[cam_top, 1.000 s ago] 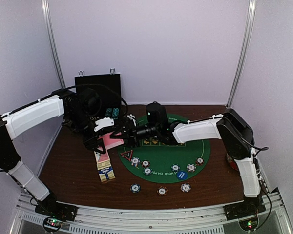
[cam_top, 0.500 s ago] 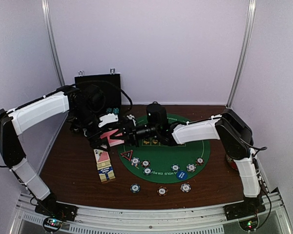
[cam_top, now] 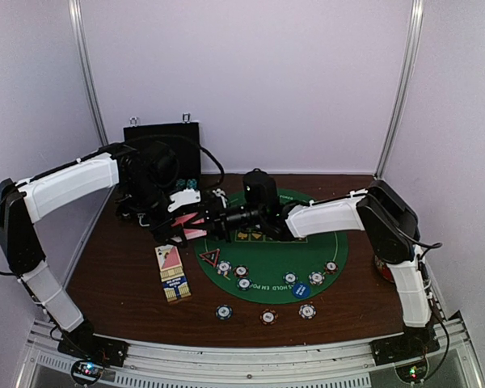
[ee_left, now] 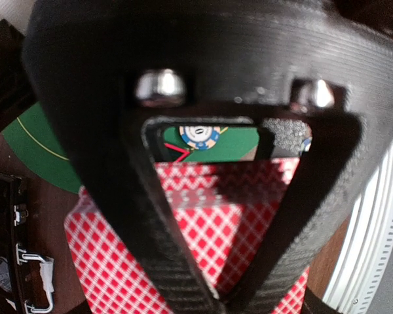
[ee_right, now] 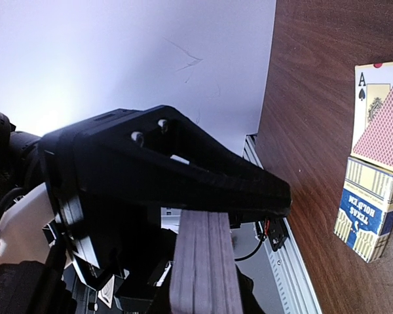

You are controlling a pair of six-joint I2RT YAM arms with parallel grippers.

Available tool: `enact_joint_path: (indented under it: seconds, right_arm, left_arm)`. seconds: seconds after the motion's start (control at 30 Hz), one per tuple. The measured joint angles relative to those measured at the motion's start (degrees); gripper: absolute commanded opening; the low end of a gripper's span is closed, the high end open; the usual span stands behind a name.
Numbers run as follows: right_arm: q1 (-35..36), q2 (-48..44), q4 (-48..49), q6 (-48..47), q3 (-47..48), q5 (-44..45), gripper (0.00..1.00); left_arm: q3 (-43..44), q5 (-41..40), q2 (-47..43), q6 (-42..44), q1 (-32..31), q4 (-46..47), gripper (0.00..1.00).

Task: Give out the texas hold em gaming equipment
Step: Pass from the right arm to the left, then pass from the left arm to the right, then pass from the right arm to the left

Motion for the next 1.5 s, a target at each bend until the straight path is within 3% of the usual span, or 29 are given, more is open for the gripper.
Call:
enact_joint_path:
  seconds: [0.17, 0.33, 0.5, 0.57, 0.63, 0.73, 0.9, 0.97, 1.2, 1.5]
  right_arm:
    - [-0.1, 0.0, -1.9, -2.2, 0.0, 0.9, 0.18]
    - [-0.1, -0.4, -4.8, -4.5, 0.0, 1.2, 0.48]
    - [-0.1, -0.6, -8.1, -6.4, 0.0, 1.3, 0.54]
    - [-0.1, -0.6, -8.9, -6.6, 0.1, 1.3, 0.49]
    - [-0.1, -0.6, -9.5, -6.7, 0.5, 1.3, 0.39]
    - [-0.1, -0.6, -9.8, -6.7, 1.6, 1.2, 0.2]
    - [0.0, -0.6, -8.9, -5.6, 1.9, 0.6, 0.04]
    - [0.2, -0.6, -8.8, -5.4, 1.9, 0.5, 0.0]
    - [0.2, -0.6, -9.0, -4.7, 1.9, 0.4, 0.0]
    - [0.3, -0.6, -10.9, -5.8, 2.0, 0.4, 0.0]
  left_arm:
    - [-0.9, -0.7, -0.1, 0.0, 0.0, 1.5, 0.45]
    - [-1.4, -1.2, -0.1, 0.0, -0.1, 2.5, 0.39]
    - [-1.7, -1.6, -0.4, 0.0, -0.1, 4.0, 0.35]
    - [-1.9, -1.6, -0.5, 0.1, -0.1, 4.1, 0.34]
    - [-2.4, -1.6, -0.6, 0.3, -0.2, 4.4, 0.35]
    - [-3.0, -1.6, -0.7, 0.7, -0.4, 4.7, 0.44]
    - [-3.4, -2.1, -1.2, 1.5, -0.5, 5.0, 0.87]
    - [-3.5, -2.3, -1.2, 2.0, -0.5, 5.0, 0.97]
    - [-3.4, -3.2, -1.2, 1.3, -0.7, 5.0, 0.97]
    - [-2.1, -2.8, -1.2, 0.4, -0.9, 5.1, 0.81]
